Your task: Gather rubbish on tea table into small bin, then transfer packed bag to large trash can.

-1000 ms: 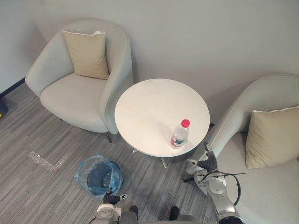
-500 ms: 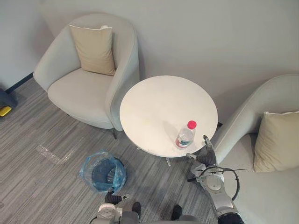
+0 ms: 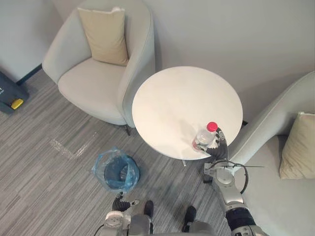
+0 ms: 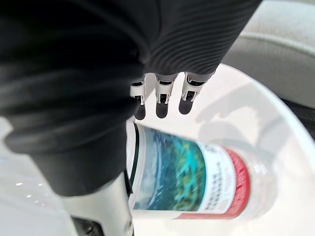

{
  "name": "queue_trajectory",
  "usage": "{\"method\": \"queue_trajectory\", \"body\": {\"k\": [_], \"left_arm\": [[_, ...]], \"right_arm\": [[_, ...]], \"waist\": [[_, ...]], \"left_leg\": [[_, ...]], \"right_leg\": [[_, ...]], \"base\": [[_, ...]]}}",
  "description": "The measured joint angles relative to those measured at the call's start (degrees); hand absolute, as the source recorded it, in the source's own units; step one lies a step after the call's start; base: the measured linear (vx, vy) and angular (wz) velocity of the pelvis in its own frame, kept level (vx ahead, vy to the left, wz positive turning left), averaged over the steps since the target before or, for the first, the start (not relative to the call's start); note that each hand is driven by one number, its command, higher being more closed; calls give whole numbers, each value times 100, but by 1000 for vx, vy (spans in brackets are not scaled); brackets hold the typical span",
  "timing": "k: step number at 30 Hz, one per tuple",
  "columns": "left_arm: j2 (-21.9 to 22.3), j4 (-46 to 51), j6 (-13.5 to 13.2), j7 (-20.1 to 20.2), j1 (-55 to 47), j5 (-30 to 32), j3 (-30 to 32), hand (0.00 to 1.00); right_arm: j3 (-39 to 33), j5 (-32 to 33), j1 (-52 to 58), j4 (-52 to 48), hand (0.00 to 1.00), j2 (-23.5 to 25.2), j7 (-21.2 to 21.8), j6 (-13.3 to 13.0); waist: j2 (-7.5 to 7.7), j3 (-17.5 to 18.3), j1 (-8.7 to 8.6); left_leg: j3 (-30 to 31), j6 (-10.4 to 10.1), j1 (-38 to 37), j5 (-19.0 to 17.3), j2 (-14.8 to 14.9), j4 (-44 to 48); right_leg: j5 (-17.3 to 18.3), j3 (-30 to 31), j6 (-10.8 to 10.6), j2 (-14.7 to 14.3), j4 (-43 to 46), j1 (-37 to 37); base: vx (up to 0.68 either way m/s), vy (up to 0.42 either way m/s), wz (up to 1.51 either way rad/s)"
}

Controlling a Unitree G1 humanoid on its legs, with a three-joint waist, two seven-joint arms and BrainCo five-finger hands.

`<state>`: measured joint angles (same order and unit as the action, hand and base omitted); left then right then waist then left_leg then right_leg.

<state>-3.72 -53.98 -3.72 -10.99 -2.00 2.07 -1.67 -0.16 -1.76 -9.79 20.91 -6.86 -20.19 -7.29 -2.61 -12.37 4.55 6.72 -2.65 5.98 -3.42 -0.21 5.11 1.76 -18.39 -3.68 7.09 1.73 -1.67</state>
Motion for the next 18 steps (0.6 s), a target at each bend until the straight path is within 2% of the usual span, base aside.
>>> {"method": "queue_trajectory", "body": {"k": [6, 11, 18], "left_arm": [[29, 150, -89, 0, 0, -16, 0, 0], [39, 256, -100, 4, 10, -123, 2, 0], [39, 268, -95, 7, 10, -122, 3, 0]], "right_arm": [[-156, 249, -374, 144, 100, 7, -134, 0], [-329, 474, -592, 258, 100, -37, -232, -12], [-402, 637, -564, 238, 100, -52, -155, -8]], "waist": [[-23, -90, 172], [-55, -255, 182], [-57, -274, 177]], "left_leg": [[25, 0, 81, 0, -18, 16], [31, 10, 116, -29, -43, 121], [21, 12, 104, -31, -48, 119]], "right_leg": [[9, -17, -9, 17, 18, -52], [61, -14, -20, 54, 147, -70], [60, 29, -21, 64, 148, -79]], "base": [[0, 7, 4], [-3, 13, 4], [-5, 5, -2]]}}
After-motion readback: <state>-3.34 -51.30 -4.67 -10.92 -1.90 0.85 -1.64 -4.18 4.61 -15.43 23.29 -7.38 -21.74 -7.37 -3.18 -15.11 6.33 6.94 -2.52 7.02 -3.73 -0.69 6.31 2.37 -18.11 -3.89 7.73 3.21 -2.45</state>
